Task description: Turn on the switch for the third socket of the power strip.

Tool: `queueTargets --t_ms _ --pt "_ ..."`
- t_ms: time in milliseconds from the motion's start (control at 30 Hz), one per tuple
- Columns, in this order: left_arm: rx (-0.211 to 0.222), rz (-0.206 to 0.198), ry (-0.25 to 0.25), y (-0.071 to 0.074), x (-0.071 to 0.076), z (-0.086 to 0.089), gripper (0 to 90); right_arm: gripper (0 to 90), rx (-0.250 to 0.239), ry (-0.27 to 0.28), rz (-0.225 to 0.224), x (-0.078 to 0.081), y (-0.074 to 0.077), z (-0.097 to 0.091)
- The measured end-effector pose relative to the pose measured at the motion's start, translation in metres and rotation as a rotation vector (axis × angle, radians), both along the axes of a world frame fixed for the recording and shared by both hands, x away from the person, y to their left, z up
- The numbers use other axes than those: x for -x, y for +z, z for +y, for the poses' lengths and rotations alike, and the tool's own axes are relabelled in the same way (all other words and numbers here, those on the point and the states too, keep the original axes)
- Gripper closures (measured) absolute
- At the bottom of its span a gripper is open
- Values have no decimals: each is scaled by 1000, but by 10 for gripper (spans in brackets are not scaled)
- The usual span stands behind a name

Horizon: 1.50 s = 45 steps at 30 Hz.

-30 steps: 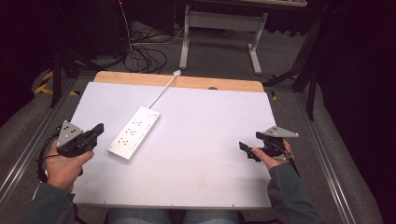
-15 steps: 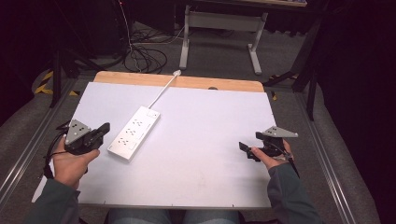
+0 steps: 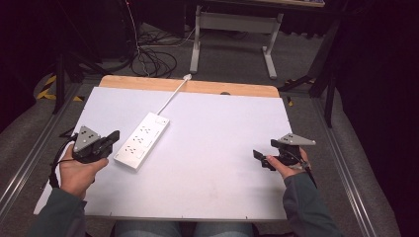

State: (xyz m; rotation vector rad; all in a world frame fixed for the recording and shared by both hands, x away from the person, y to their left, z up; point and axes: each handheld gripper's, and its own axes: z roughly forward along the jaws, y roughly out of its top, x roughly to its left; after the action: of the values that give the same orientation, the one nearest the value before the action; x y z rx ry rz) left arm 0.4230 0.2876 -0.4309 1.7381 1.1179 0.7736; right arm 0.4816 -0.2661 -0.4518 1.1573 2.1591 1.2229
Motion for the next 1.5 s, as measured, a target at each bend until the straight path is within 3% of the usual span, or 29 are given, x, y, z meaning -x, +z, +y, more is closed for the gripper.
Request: queueTargets --t_ms 933,1500 --pt "-34 54 -82 -5 -10 -19 900 137 10 1 0 -1 -1 1" --pt "-75 118 -125 -11 -16 -29 900 138 11 0 1 -2 -1 1"
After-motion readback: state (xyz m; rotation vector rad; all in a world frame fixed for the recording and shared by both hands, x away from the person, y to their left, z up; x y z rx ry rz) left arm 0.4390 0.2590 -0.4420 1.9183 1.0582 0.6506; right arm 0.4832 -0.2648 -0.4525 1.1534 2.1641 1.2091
